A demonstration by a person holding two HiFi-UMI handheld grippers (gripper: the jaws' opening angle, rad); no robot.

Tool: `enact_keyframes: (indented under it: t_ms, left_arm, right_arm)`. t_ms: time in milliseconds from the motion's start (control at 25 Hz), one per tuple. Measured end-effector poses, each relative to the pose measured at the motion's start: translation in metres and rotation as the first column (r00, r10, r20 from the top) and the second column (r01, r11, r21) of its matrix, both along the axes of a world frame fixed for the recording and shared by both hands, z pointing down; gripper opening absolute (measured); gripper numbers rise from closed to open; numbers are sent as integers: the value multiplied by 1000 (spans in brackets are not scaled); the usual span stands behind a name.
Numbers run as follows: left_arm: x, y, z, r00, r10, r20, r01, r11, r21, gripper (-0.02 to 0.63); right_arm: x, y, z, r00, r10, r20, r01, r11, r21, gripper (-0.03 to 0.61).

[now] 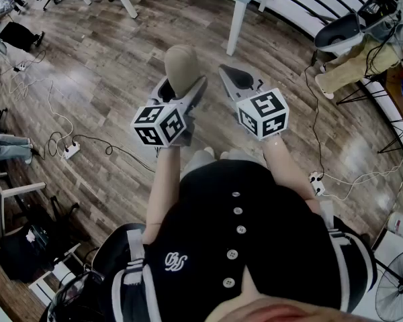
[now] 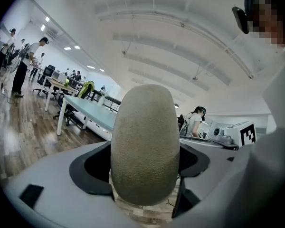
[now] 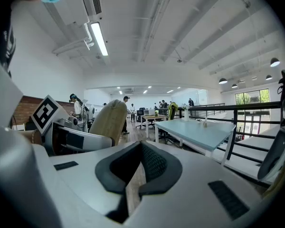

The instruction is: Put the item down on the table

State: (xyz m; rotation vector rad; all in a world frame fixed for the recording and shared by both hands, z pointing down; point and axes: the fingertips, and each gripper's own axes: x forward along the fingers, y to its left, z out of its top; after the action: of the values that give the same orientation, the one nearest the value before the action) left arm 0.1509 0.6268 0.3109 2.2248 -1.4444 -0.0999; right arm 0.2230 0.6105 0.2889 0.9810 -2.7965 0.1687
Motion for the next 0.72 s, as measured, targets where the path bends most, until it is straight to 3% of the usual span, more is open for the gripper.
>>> enact_keyframes:
  t_ms: [520, 720]
  left_arm:
    - [-5, 6, 8, 1000, 7, 21, -6, 999, -31, 396]
    - [-11, 3, 12, 999, 15, 30, -14, 999, -46, 396]
  right_arm:
    - [-6, 7, 10, 1000, 0, -4, 0, 1000, -23, 9]
    - [-6, 2, 14, 999, 22, 48, -19, 998, -57, 9]
